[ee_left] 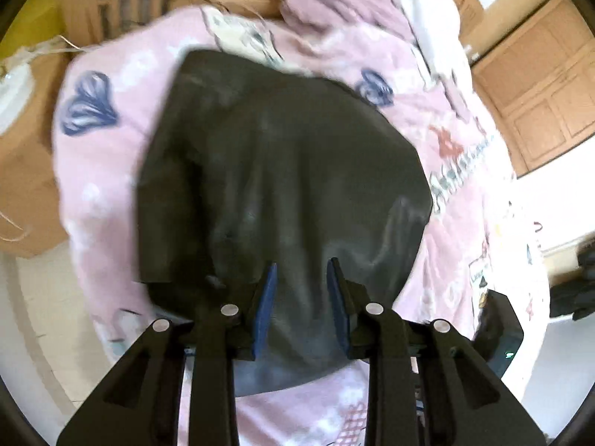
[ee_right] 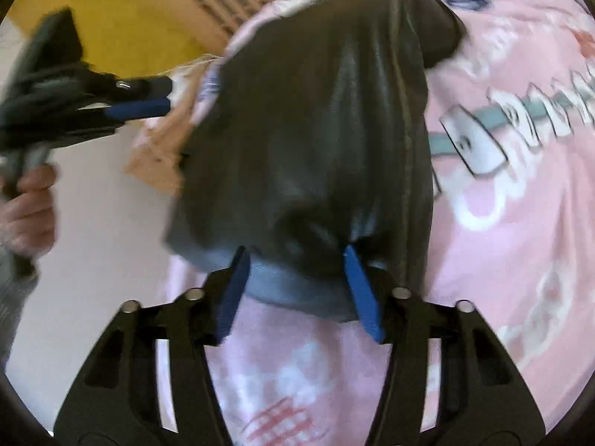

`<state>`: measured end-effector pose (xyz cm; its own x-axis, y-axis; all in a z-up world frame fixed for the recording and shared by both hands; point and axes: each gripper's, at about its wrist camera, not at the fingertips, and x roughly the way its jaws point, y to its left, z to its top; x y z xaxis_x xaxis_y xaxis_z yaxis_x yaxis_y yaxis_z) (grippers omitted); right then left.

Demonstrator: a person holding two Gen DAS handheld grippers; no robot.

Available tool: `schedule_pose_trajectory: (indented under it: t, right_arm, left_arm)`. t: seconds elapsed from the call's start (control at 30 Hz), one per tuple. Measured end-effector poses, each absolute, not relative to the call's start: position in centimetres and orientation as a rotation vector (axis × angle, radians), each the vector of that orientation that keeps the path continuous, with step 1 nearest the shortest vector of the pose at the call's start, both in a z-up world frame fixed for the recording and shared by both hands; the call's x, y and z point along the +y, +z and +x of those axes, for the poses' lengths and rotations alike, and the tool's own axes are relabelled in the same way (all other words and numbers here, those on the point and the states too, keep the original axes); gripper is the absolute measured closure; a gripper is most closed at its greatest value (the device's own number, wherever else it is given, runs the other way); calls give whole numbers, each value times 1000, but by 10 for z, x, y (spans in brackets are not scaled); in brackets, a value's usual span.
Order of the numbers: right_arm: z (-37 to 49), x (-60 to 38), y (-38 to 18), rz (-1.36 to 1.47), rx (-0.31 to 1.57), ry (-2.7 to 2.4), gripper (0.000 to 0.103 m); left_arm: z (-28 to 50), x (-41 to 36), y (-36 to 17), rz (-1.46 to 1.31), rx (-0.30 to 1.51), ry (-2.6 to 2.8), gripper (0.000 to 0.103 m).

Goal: Fold large clothes

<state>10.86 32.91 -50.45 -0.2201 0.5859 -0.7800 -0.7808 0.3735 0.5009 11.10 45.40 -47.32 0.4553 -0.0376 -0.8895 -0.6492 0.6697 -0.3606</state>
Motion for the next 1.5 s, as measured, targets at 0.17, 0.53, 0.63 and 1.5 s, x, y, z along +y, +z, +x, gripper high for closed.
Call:
schedule_pose_trajectory:
  t: [0.17,0.53,0.63,1.5]
  right_arm:
    - [148,325,-521,24,1523,1225,90]
    - [322,347,-480,542,1641,1143,14]
    - [351,403,-507,586,1767,1093,14]
    - [325,597,-506,-550,1104,1246,36]
  left_arm:
    - [120,465,-554,-882,1086,563,78]
    - [128,395,-470,-660,1022,785,66]
    - [148,374,-476,-598,1041,775,65]
    - [170,410,-558,-747,1091,547,63]
